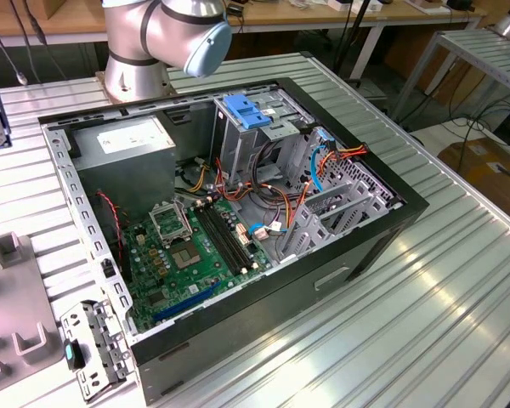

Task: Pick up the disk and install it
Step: 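Pick up the disk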

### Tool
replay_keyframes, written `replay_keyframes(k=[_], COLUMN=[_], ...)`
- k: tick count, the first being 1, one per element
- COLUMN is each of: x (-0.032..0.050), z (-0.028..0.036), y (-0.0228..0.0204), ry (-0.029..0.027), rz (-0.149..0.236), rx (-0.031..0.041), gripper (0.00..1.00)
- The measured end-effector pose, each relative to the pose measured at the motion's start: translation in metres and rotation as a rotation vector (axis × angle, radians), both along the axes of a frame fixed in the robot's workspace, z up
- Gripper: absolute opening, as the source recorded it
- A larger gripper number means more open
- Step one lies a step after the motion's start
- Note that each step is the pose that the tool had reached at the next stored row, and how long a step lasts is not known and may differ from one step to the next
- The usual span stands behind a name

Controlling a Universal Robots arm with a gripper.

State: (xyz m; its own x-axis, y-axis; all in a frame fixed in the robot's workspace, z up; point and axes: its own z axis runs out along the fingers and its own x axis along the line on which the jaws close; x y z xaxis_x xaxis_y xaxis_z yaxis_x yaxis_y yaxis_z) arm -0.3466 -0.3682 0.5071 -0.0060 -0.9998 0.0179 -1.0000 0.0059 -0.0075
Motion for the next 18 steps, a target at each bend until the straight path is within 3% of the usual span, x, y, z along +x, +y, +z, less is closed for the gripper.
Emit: replay_keyframes(k=[5, 11, 13, 18], x=[0.0248, 0.0436, 0.0469, 0.0555], z=[0.0, 0.0, 0.0, -0.0001], y=[0.0, -0.0008, -0.0031, -0.0134], ry=[0.0, 0.0002, 0.0001, 0.0001], rz=[0.0, 0.0, 0.0, 0.0], rx=[0.0, 0.0, 0.0, 0.0], gripper=[0.37, 0.37, 0.37, 0.37])
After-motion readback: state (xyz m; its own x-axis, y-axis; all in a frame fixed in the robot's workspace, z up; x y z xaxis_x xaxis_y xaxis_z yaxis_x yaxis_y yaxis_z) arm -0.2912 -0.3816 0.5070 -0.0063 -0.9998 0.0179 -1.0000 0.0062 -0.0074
